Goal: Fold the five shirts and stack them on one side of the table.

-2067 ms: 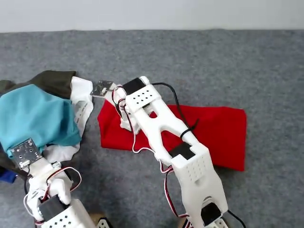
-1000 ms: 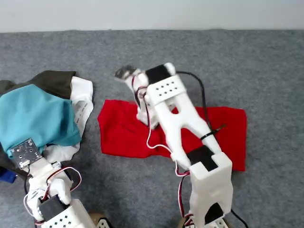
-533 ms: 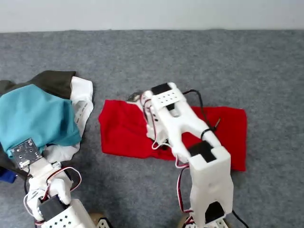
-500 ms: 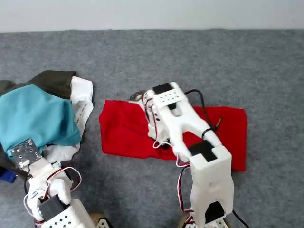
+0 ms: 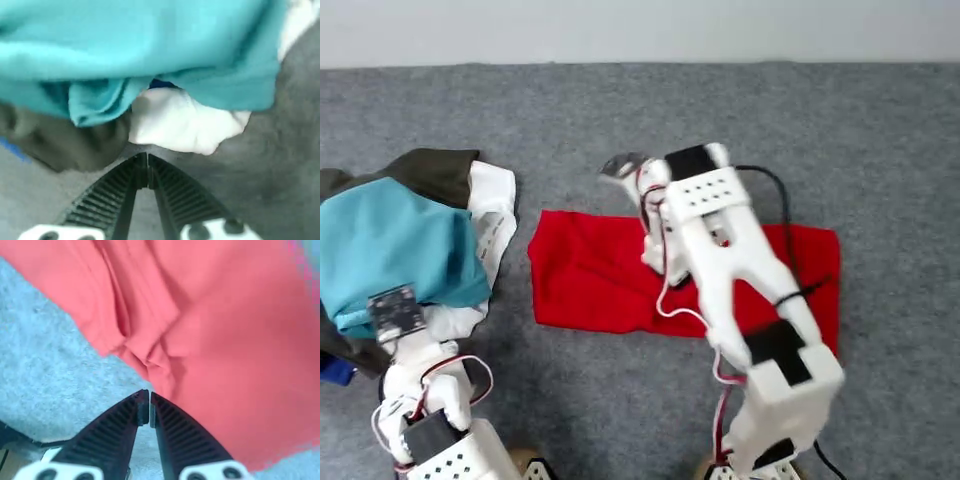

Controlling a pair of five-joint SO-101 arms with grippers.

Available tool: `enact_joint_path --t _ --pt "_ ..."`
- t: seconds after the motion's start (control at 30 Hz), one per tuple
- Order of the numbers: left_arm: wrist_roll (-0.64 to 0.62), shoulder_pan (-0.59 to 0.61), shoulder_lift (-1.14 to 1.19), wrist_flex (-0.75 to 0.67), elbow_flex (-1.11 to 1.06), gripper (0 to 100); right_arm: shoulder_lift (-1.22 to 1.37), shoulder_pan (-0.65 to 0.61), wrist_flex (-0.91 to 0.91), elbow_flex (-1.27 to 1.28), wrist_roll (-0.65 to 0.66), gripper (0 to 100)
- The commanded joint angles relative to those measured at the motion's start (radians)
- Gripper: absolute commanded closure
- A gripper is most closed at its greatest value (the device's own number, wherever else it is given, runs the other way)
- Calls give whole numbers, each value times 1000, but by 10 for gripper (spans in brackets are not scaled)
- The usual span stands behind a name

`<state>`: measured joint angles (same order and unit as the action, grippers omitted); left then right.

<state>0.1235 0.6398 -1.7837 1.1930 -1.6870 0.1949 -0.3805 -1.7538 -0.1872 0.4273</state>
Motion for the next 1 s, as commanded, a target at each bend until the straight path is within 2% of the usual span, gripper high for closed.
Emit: enact_joint_path --t 0.0,0.13,0.3,0.53,0.63,0.8,0.97 --pt "232 49 3 -38 97 982 -174 93 -41 2 -40 989" --pt "207 49 9 -23 223 982 -325 214 -41 81 -51 989" --pt "201 23 11 77 386 982 -483 332 -36 206 -51 989" --pt "199 -3 12 118 472 983 -440 387 -10 285 -54 984" --pt "141 0 28 144 521 983 -392 472 36 285 -66 928" --pt "71 -2 261 172 670 982 -332 596 113 301 -100 762" --pt "-14 -5 580 249 917 982 -282 628 260 405 -103 733"
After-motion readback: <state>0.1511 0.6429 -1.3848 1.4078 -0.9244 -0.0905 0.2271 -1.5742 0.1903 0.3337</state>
